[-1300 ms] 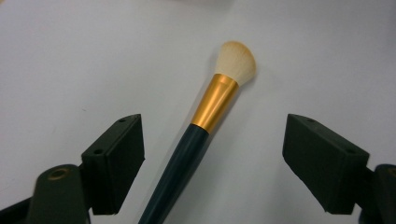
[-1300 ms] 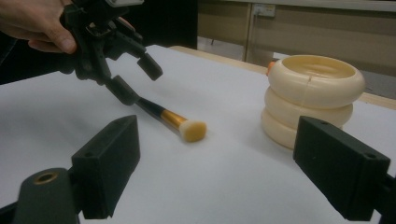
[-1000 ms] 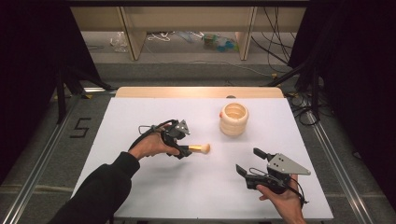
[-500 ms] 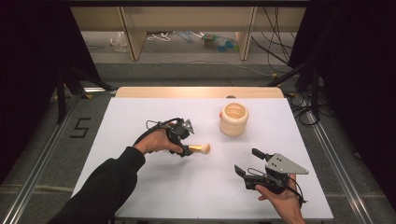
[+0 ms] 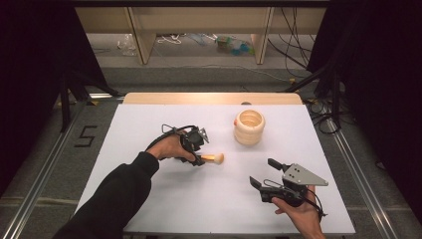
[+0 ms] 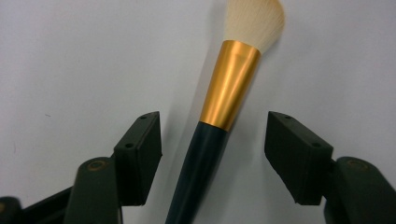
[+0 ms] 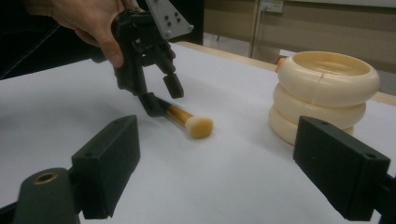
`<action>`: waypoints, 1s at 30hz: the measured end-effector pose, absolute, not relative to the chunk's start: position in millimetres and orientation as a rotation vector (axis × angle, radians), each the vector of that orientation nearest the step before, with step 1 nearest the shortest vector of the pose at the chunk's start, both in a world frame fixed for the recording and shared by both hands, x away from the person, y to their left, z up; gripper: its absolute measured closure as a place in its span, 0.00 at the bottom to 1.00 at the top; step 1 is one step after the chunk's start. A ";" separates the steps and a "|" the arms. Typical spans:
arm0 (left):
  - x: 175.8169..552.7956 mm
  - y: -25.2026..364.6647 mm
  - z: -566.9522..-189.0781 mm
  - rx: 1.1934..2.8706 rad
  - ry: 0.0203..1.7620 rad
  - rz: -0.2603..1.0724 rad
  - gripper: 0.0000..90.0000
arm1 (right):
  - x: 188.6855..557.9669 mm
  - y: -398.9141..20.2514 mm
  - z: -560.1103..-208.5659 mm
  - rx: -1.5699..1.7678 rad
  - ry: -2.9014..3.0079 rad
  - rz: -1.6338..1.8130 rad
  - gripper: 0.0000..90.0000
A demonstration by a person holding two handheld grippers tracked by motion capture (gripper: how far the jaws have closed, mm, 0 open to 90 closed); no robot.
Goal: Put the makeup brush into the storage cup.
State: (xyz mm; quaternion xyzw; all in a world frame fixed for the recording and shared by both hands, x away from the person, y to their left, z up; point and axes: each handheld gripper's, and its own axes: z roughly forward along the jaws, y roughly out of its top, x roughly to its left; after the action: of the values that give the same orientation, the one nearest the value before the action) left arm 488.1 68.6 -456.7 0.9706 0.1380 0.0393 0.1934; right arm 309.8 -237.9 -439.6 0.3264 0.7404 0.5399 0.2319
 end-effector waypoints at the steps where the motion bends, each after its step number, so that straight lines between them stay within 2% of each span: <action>1: 488.5 68.6 -456.5 2.726 0.387 0.111 0.42 | 310.2 -239.0 -439.0 0.879 2.038 1.459 0.17; 7: 492.0 64.0 -446.6 2.734 0.366 0.110 0.43 | 311.4 -235.6 -441.4 0.880 2.029 1.512 0.17; 15: 493.8 59.1 -451.4 2.785 0.331 0.088 0.45 | 310.0 -236.7 -440.7 0.893 2.049 1.491 0.17; 30: 497.1 54.0 -455.0 2.826 0.306 0.035 0.58 | 310.4 -235.6 -441.8 0.885 2.052 1.488 0.17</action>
State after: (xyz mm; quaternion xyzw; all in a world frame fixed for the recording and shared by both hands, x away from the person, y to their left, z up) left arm 497.1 54.0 -455.0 0.9831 0.1063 0.0121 0.1488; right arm 310.4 -235.6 -441.8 0.3211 0.7445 0.5398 0.2262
